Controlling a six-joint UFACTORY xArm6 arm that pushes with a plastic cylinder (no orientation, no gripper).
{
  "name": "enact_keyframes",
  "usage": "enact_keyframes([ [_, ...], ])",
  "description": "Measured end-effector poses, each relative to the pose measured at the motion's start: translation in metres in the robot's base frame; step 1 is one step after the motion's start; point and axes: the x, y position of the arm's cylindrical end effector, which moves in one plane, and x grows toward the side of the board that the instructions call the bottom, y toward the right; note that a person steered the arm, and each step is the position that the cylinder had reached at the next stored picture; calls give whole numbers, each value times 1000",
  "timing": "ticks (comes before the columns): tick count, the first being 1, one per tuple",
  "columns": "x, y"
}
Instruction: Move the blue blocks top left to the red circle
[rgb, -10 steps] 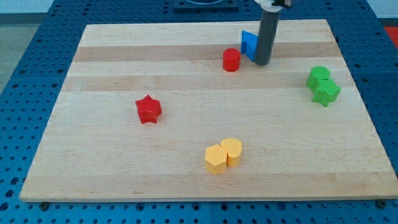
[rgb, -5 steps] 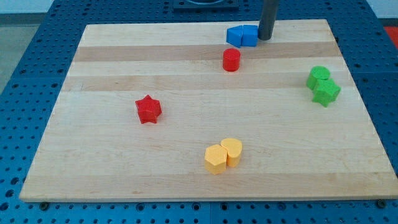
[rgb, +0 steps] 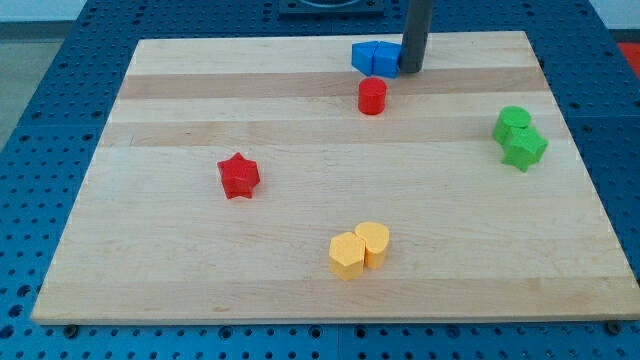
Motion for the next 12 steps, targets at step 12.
enact_keyframes([
  [12,-20,-79],
])
